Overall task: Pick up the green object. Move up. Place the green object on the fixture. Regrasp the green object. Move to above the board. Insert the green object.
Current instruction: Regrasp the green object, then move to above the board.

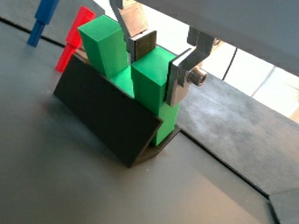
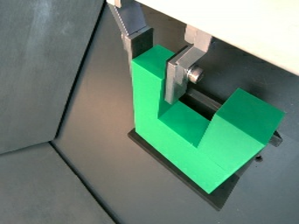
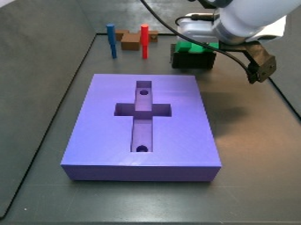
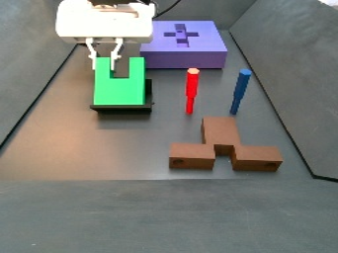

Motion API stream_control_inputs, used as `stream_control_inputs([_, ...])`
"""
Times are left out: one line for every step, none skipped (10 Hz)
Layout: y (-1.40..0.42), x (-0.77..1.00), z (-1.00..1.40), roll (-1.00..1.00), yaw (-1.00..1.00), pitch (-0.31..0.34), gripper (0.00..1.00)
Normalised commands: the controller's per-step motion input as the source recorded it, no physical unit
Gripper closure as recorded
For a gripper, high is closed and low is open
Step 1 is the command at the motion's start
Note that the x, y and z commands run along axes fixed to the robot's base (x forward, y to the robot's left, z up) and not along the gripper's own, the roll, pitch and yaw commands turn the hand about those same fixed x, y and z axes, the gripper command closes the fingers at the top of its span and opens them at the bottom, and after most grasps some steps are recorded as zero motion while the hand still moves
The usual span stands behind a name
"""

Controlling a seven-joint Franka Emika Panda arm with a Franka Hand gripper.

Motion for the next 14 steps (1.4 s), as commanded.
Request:
stream_control_inputs([0.00, 0.00, 0.00, 0.00, 0.00, 0.000, 1.00])
stream_control_inputs([0.00, 0.00, 0.00, 0.00, 0.00, 0.000, 1.00])
stream_control_inputs([0.00, 0.00, 0.00, 0.00, 0.00, 0.000, 1.00])
stream_control_inputs([0.00, 0.00, 1.40, 0.00, 0.00, 0.000, 1.00])
stream_control_inputs([-0.01, -0.01, 1.40, -0.04, -0.05, 0.024, 1.00])
stream_control_inputs([-0.02, -0.04, 1.40, -0.09, -0.06, 0.037, 1.00])
stream_control_inputs([0.00, -0.04, 1.40, -0.05, -0.03, 0.044, 1.00])
stream_control_inputs([-0.02, -0.02, 1.40, -0.02, -0.01, 0.068, 1.00])
stream_control_inputs([-0.03, -0.02, 1.40, -0.01, 0.00, 0.070, 1.00])
stream_control_inputs([-0.02, -0.01, 1.40, -0.01, 0.01, 0.073, 1.00])
stream_control_inputs([-0.02, 0.01, 0.74, -0.01, 0.02, 0.082, 1.00])
stream_control_inputs([-0.02, 0.02, 0.36, 0.00, 0.03, 0.089, 1.00])
stream_control_inputs([-1.40, -1.25, 0.26, -1.00, -0.01, 0.123, 1.00])
stream_control_inputs([-1.40, -1.28, 0.26, -1.00, 0.00, 0.102, 1.00])
